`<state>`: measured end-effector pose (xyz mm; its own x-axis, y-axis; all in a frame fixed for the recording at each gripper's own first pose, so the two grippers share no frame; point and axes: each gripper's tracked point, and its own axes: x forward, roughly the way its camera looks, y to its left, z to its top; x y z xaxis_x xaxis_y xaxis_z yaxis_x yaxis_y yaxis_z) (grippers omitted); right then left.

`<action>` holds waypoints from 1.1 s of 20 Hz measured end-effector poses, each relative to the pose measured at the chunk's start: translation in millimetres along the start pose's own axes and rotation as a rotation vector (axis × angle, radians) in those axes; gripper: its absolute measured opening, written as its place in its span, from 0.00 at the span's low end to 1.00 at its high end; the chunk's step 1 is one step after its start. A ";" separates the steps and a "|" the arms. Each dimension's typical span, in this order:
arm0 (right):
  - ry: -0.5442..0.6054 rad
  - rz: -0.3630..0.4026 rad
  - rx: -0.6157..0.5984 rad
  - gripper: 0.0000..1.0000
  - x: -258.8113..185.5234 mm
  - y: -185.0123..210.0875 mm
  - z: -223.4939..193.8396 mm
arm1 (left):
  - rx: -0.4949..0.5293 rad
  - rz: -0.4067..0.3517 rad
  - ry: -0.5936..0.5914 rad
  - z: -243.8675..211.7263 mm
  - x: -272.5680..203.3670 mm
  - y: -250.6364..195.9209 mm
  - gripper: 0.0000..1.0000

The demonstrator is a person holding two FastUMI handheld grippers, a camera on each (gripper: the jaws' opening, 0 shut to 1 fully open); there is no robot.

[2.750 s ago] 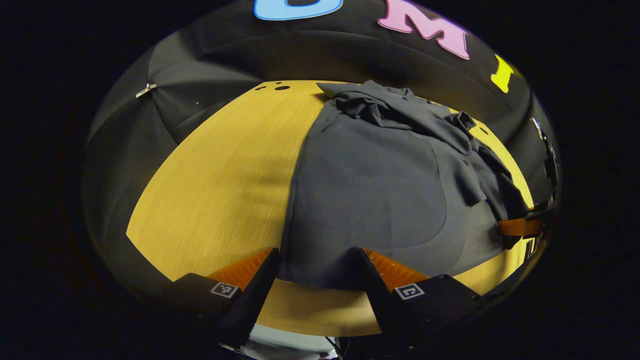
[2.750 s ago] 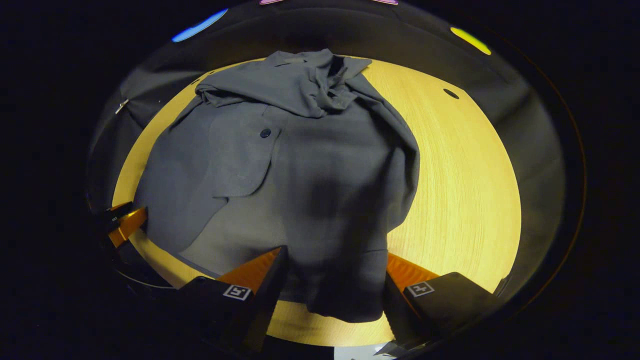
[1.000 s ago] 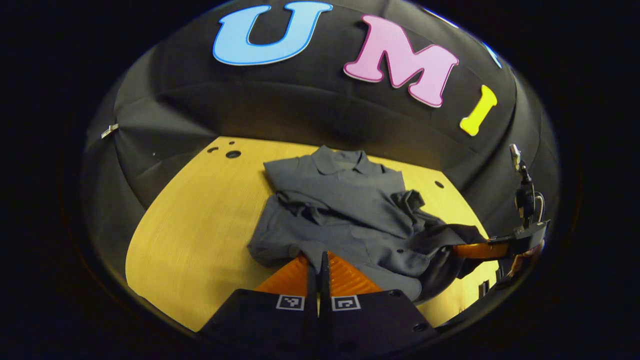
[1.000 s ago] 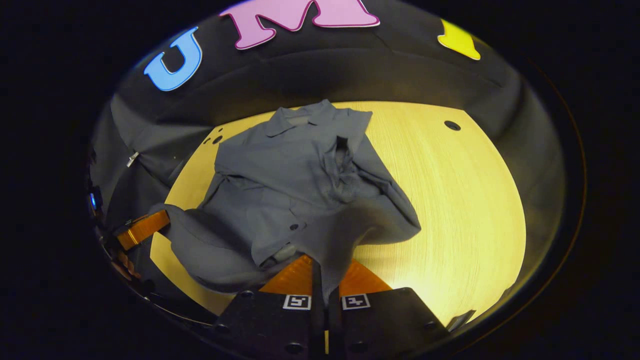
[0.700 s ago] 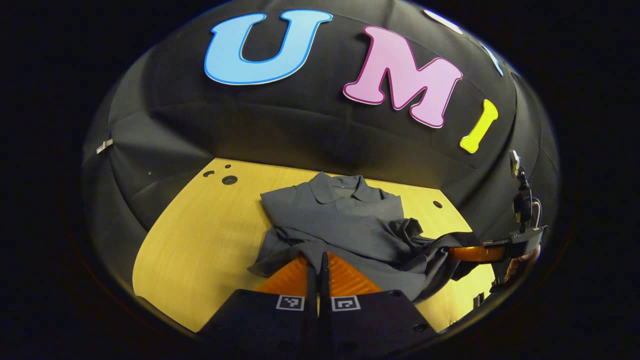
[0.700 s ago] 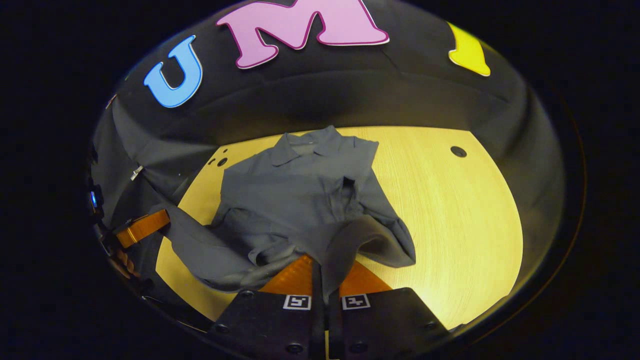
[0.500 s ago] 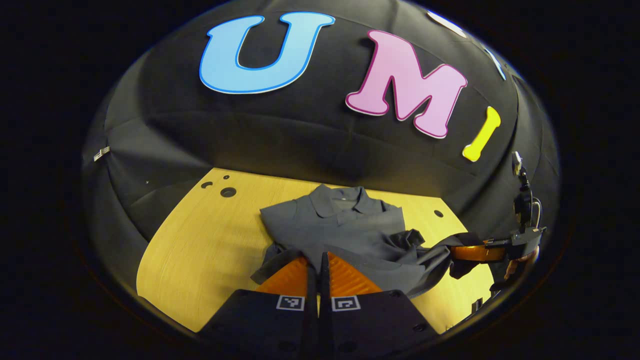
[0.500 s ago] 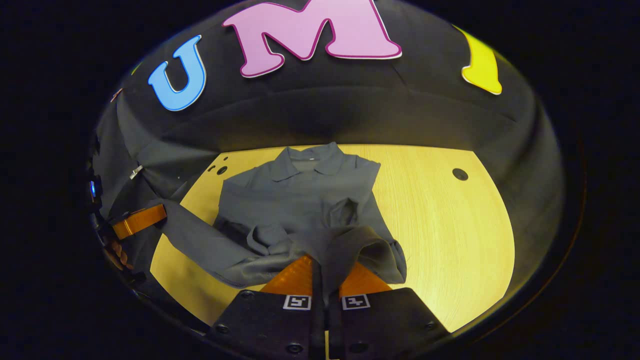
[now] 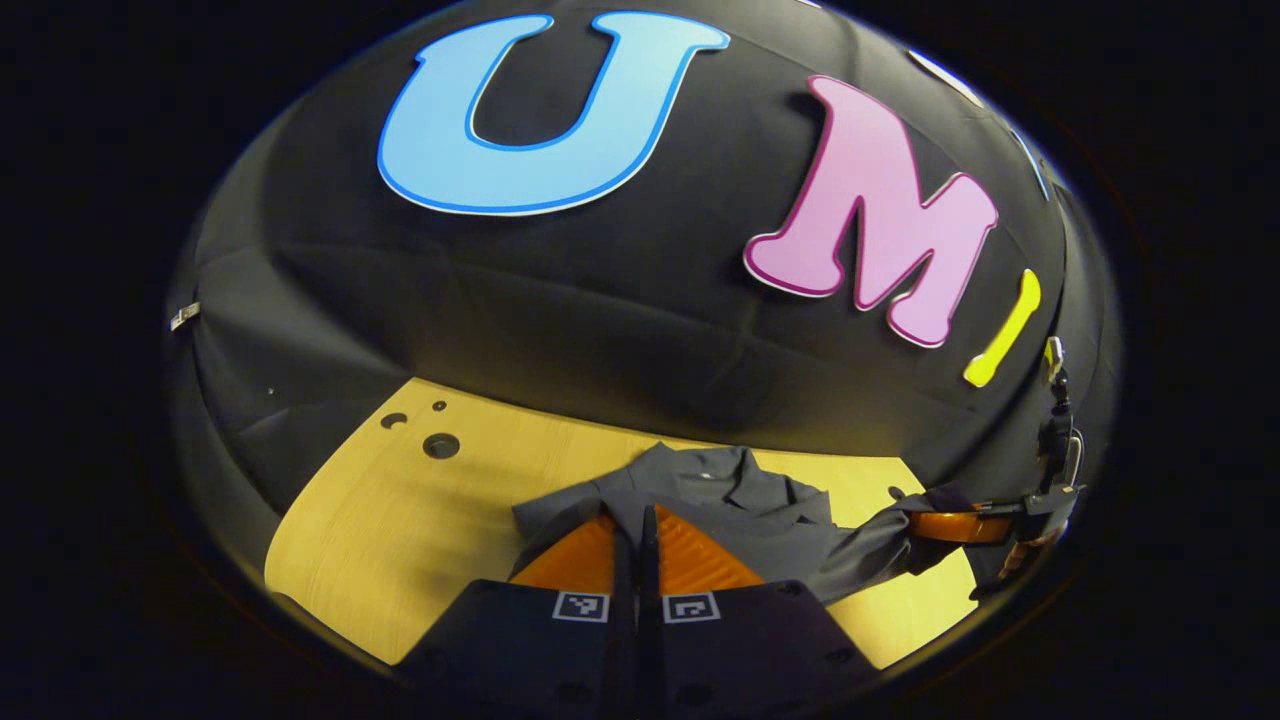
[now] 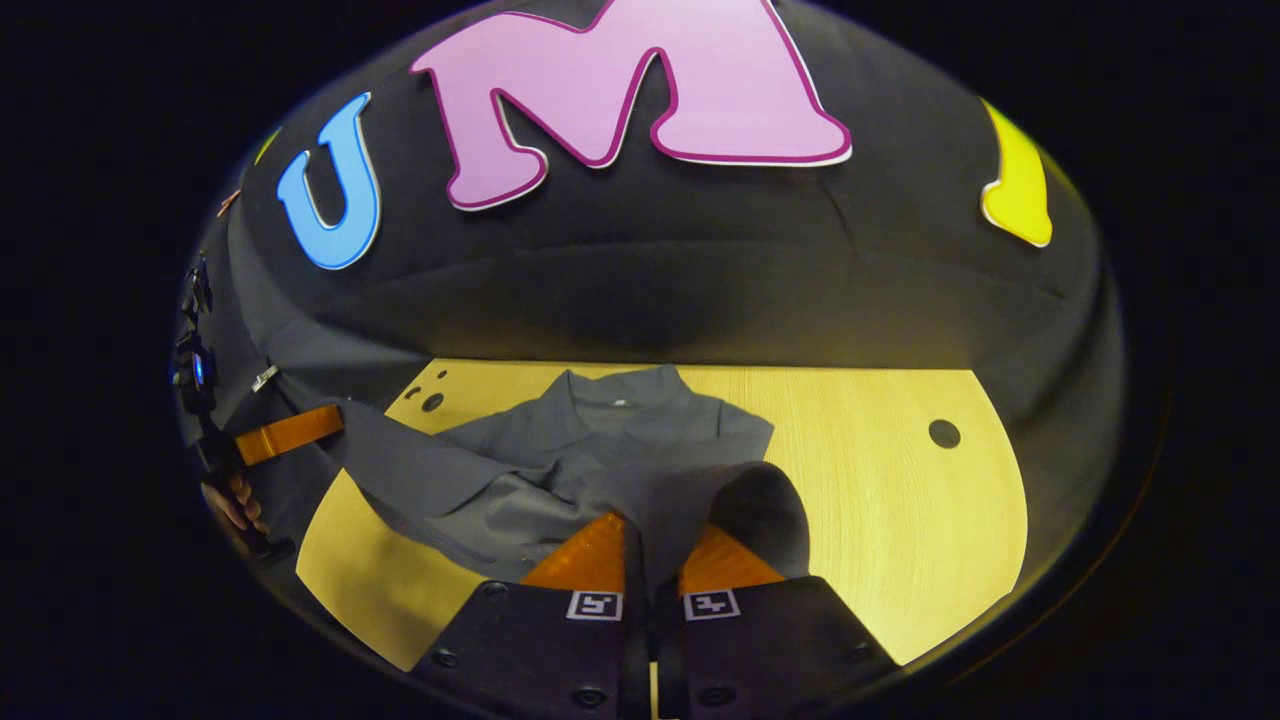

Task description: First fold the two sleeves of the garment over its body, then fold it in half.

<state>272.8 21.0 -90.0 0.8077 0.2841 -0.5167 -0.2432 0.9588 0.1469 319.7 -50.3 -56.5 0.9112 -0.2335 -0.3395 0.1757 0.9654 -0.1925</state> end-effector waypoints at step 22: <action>0.017 -0.077 0.052 0.71 95.8 -26.9 -4.3 | 0.024 0.052 0.001 -3.0 95.2 31.6 0.52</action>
<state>354.4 22.4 -147.1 0.8134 0.2100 -0.5426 -0.1526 0.9769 0.1494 410.9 -42.4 -97.7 0.9191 -0.1831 -0.3490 0.1370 0.9788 -0.1525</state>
